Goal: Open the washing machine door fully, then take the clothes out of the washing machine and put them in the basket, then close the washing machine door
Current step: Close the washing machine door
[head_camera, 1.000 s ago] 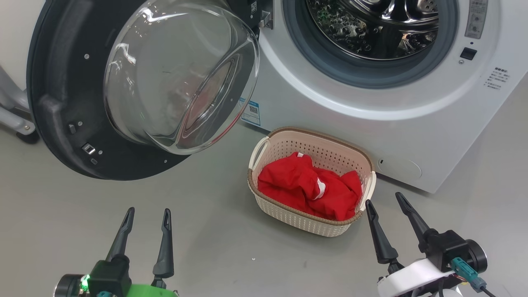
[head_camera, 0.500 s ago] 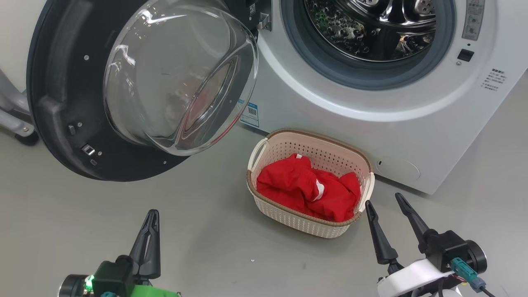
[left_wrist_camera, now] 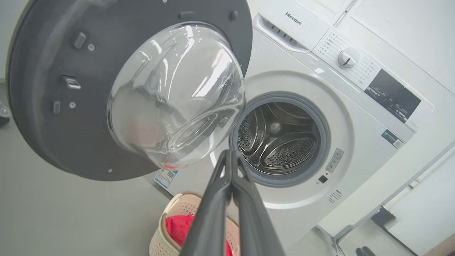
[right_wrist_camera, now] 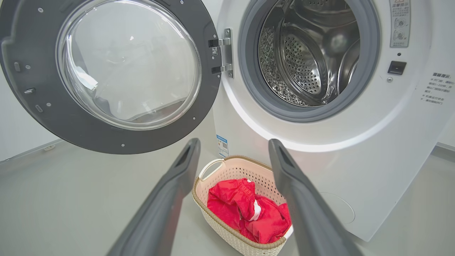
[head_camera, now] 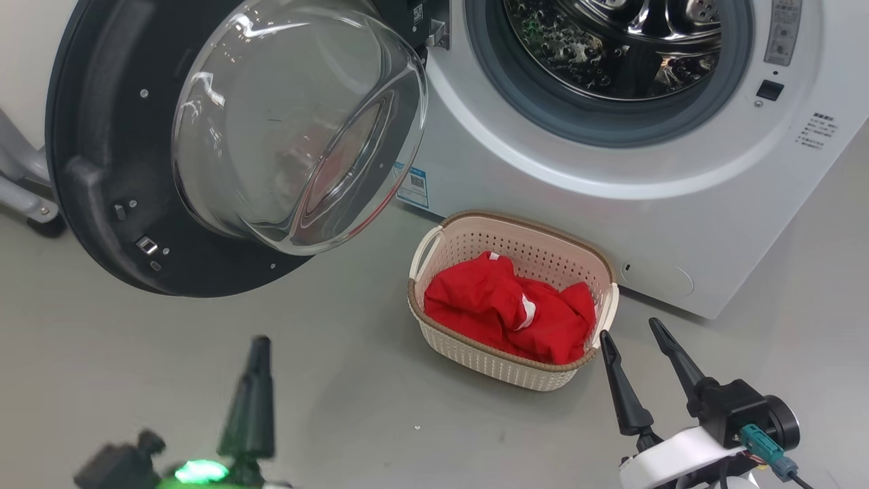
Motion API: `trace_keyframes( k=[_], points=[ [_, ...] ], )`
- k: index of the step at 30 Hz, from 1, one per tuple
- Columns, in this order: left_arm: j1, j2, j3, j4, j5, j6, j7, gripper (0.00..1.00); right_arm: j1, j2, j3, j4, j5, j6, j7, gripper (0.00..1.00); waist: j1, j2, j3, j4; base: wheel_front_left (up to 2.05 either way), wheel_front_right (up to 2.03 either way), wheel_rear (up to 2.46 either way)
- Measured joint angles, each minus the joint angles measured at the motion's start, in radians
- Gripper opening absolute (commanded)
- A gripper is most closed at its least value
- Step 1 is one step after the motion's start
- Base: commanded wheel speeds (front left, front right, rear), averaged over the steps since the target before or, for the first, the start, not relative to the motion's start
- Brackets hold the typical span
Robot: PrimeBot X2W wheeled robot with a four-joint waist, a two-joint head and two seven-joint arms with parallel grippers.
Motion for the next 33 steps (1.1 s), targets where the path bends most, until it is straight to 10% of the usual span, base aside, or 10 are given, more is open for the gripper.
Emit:
trace_keyframes(
  k=[6, 15, 33],
  points=[
    [0.151, -0.001, -0.111, -0.175, -0.245, 0.000, -0.014, 0.00, -0.001, 0.001, 0.003, 0.000, 0.000, 0.000, 0.000, 1.00, 0.0000, 0.0000, 0.005, -0.002, 0.00, 0.00, 0.00],
    [-0.011, -0.002, 0.115, -0.294, -0.676, 0.001, -0.014, 0.00, -0.001, 0.001, 0.002, -0.001, -0.006, 0.000, 0.000, 1.00, 0.0000, 0.0000, 0.015, -0.003, 0.00, 0.00, 0.00],
    [-0.282, 0.114, 0.500, -0.091, -0.852, 0.012, -0.005, 0.00, -0.019, -0.014, 0.002, -0.007, -0.016, 0.005, 0.000, 1.00, 0.0000, 0.0000, 0.059, -0.015, 0.00, 0.00, 0.00]
  ],
)
